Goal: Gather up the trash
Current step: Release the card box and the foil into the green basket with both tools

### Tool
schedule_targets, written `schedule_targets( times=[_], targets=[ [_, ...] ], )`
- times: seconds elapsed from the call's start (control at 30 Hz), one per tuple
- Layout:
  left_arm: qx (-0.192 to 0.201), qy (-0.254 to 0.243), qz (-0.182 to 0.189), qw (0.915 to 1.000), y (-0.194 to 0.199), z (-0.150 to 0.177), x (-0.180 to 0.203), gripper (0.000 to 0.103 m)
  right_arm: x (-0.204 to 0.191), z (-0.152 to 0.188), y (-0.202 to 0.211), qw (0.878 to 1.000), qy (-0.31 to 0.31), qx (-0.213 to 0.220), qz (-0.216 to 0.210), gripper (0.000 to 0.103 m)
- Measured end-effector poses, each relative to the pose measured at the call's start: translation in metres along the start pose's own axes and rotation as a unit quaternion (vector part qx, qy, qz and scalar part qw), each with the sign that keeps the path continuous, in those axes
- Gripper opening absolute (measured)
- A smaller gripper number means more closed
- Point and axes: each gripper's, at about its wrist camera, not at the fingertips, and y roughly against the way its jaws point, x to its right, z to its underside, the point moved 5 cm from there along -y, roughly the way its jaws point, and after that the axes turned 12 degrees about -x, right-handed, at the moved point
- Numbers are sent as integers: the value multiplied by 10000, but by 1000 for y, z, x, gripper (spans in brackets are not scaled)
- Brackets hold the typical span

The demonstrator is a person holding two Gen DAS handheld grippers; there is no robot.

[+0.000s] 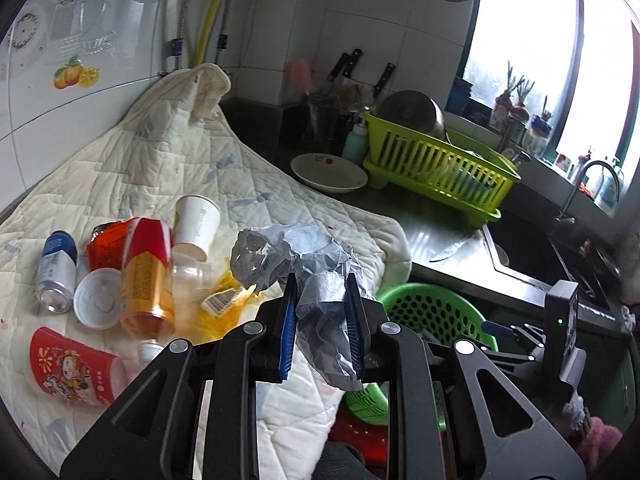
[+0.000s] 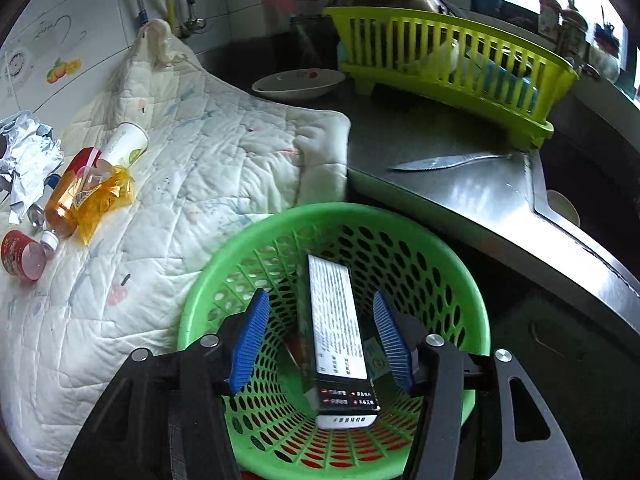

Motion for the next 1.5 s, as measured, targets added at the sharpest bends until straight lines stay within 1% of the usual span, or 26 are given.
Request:
schedule_targets(
  times=[0.13,0.2,0.37,0.47,0.57,0.63,0.77,0.9,1.03,1.13,1.3,1.37,1.4,1.43,1.47,1.5],
  targets=[
    [-141,-220,139,9996,-14,2,29,21,16,11,10,9998,-165,109,48,59],
    [-195,-322,190,9991,-21,4,43,21,22,17,19,9995,-213,208,62,65],
    [-333,-487,284,9979,-38,10,73,21,26,26,40,9988,-224,427,93,72],
    [-412,-566,330,9970,-47,12,86,21,27,33,52,9982,-241,551,66,74],
    [-485,-663,335,9961,-54,16,98,21,27,40,62,9975,-212,669,122,79],
    [-529,-723,345,9954,-59,18,107,22,27,43,67,9970,-198,737,155,79],
    [-614,-801,346,9943,-66,23,118,22,30,50,75,9962,-255,832,83,81],
    [-650,-888,346,9933,-71,25,129,22,32,56,80,9956,-273,886,98,82],
    [-706,-915,362,9926,-76,28,135,23,38,61,87,9948,-349,953,82,84],
    [-758,-914,380,9922,-82,28,138,25,41,64,91,9942,-405,994,71,84],
    [-813,-985,381,9911,-88,31,145,25,44,66,94,9936,-460,1029,52,84],
    [-837,-1001,391,9907,-90,32,147,27,46,66,94,9935,-474,1031,52,84],
    [-853,-1005,411,9904,-91,32,148,29,46,67,94,9936,-475,1028,46,84],
    [-861,-1001,408,9904,-92,33,148,37,45,67,95,9935,-473,1031,40,84],
    [-867,-987,395,9905,-93,33,148,42,45,67,95,9935,-471,1035,36,84],
    [-857,-976,401,9907,-93,33,148,43,45,66,95,9935,-468,1035,34,84]
  ],
)
